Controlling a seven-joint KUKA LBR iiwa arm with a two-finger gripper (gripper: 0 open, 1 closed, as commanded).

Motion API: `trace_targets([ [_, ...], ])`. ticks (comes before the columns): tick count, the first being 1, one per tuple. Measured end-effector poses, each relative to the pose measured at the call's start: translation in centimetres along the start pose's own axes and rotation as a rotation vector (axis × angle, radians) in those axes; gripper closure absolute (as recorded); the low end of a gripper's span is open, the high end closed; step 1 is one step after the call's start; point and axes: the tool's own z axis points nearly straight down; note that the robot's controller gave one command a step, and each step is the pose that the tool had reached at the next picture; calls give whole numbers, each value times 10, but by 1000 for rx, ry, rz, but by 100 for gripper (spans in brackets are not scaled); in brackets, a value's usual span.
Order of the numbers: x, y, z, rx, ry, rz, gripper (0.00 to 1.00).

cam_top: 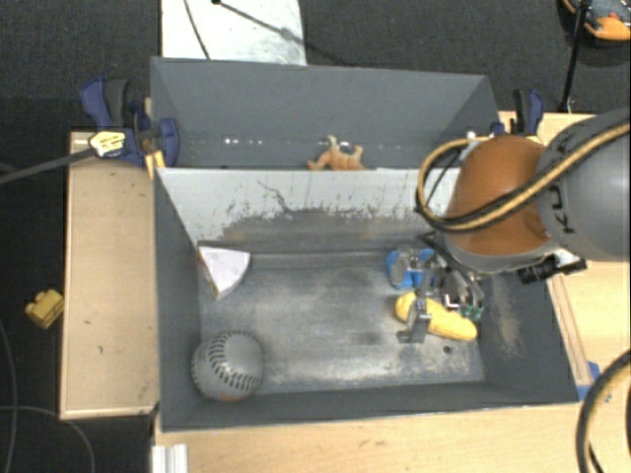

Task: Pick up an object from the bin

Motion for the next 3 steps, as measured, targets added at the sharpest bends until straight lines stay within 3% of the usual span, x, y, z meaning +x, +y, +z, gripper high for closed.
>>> trace_targets([
  [1, -2, -15, 9, 0, 1, -202, 0],
  [2, 7, -67, 48, 1, -1, 91, 100],
  [3, 7, -67, 48, 0, -1, 91, 100],
])
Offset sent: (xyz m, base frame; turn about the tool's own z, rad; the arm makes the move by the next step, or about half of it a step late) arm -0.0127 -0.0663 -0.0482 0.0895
